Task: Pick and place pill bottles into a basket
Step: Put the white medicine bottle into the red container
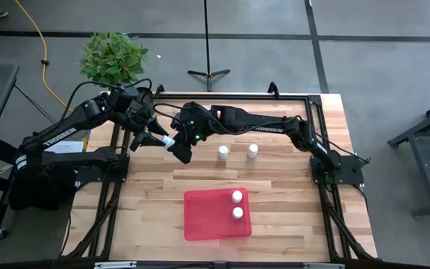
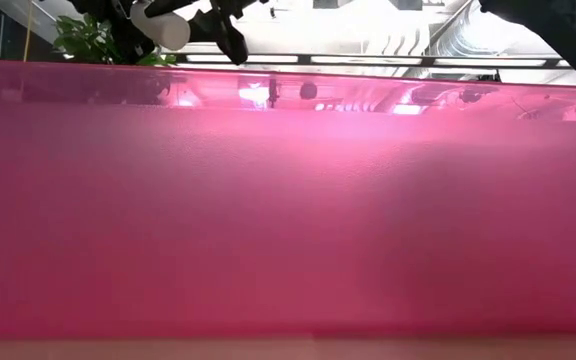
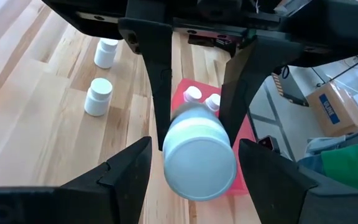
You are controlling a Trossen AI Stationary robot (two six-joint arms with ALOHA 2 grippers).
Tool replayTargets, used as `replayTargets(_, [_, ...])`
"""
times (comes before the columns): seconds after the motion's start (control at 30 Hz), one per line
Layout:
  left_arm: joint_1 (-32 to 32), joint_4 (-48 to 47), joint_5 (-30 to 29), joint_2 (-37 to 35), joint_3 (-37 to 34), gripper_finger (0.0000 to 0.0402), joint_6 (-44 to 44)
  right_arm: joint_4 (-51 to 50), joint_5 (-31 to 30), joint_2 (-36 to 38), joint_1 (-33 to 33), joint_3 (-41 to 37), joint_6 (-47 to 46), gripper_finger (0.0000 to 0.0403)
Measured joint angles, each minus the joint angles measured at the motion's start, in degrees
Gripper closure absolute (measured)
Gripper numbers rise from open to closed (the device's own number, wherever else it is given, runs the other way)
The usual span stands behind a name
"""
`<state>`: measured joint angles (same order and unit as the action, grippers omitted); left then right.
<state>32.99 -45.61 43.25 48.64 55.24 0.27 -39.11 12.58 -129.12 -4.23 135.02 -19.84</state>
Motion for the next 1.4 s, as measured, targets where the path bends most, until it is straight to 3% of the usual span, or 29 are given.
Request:
replayTargets(0.77, [-0.02,0.02,2.34,2.81,0.0,0.0127,-0.02,2.05,1.33,0.0,-0.63,0.0,0.36,0.0253])
replayTargets(1.03, [-0.02,-0.01,1.81,3.65,0.0,0.0204,2.37,0.42,1.18,0.0,-0.68,-0.08,-0.01,0.0254])
replayTargets(1.4, [-0.02,0.03,2.05,3.65,0.0,0.0204,2.76,0.41,1.29,0.0,-0.66,-0.07,0.18,0.0254])
